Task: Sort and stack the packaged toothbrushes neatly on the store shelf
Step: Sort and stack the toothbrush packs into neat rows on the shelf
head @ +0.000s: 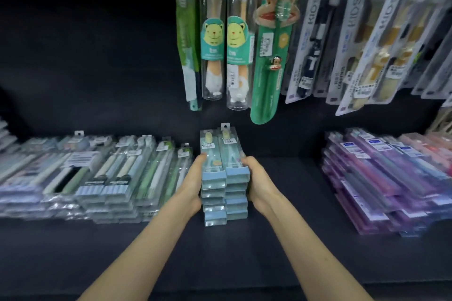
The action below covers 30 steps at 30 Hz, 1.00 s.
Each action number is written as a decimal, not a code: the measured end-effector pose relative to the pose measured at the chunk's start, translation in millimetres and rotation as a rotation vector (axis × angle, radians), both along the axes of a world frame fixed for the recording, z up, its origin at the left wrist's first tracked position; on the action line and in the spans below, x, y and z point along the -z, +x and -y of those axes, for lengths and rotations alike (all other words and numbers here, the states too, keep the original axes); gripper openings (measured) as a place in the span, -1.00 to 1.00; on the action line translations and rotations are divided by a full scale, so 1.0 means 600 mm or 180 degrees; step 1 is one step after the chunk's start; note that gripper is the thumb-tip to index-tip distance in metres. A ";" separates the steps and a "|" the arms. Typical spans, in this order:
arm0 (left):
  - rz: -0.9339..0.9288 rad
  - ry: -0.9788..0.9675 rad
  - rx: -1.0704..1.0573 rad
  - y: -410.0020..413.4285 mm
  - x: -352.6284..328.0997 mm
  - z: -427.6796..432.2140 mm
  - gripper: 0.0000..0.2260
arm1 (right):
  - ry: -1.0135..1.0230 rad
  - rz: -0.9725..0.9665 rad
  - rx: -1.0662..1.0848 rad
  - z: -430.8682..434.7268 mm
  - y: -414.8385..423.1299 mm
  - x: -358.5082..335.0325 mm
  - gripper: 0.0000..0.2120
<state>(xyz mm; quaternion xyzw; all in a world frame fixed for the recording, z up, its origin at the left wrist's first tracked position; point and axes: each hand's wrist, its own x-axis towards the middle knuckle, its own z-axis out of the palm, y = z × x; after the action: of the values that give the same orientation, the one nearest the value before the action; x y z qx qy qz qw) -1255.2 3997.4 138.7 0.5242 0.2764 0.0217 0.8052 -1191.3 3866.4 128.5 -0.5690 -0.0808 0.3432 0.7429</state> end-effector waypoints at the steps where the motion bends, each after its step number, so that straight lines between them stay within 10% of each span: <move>1: -0.0018 -0.0014 -0.0005 0.001 -0.001 -0.006 -0.54 | 0.0027 -0.0050 0.0020 -0.008 0.000 -0.001 -0.64; 20: -0.0064 0.0280 0.0178 -0.010 -0.028 -0.054 -0.59 | -0.0414 0.0416 0.0139 -0.026 -0.034 -0.009 -0.45; 26: 0.0945 0.3353 -0.0363 -0.104 -0.018 -0.067 -0.43 | -0.0541 0.1275 0.0083 0.045 -0.068 0.036 -0.09; 30: 0.0996 0.5177 0.0539 -0.125 0.008 -0.075 -0.16 | -0.1122 0.2001 -0.0213 0.038 -0.078 0.068 0.05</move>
<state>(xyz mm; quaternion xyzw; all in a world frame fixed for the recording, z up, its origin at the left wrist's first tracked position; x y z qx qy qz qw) -1330.3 4042.5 134.2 0.9523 0.0190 0.2267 0.2033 -1238.2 3843.3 87.7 -0.7632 -0.2635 0.1843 0.5605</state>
